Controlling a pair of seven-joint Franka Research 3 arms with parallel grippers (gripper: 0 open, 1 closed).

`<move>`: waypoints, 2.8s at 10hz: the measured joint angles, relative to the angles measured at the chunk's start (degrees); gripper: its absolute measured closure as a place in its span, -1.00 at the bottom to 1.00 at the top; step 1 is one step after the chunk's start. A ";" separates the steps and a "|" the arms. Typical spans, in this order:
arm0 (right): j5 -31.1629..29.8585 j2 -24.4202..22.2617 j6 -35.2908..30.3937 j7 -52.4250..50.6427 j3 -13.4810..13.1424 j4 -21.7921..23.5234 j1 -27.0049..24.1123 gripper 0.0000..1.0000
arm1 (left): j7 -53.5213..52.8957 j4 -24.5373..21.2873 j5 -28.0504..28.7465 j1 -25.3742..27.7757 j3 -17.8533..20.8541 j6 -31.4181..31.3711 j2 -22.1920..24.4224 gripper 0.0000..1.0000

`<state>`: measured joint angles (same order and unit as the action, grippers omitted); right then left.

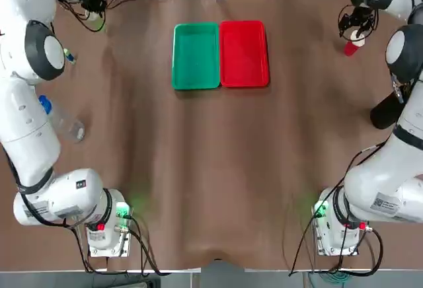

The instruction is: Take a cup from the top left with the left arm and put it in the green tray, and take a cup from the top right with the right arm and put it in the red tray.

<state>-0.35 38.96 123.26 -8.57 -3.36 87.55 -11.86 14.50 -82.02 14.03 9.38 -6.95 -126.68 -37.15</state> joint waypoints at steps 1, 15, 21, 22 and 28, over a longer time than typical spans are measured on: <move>-0.01 0.51 0.03 -0.11 0.01 0.01 -0.01 -0.81 | 3.91 0.07 -0.15 -2.89 -0.79 4.74 2.05 0.96; -0.06 -1.34 -11.07 -2.33 1.07 -2.70 0.85 0.96 | 55.56 -5.31 -4.75 -26.88 -11.94 1.65 0.19 0.96; 13.03 -10.74 -30.72 20.13 4.09 -11.22 13.72 0.96 | 62.04 -3.48 1.80 -34.45 -5.85 -2.63 -4.13 0.91; 13.94 -10.89 -30.35 24.95 4.27 -11.61 17.25 0.96 | 62.04 -3.43 2.08 -34.43 -5.65 -3.18 -4.46 0.82; 14.86 -8.60 -13.36 44.33 4.25 -11.69 34.27 0.96 | 62.87 -0.15 1.76 -33.67 -5.43 -4.18 -4.02 -0.81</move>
<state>14.50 30.36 109.90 35.76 0.89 75.86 22.41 77.38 -82.16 15.79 -24.29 -12.37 -130.86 -41.17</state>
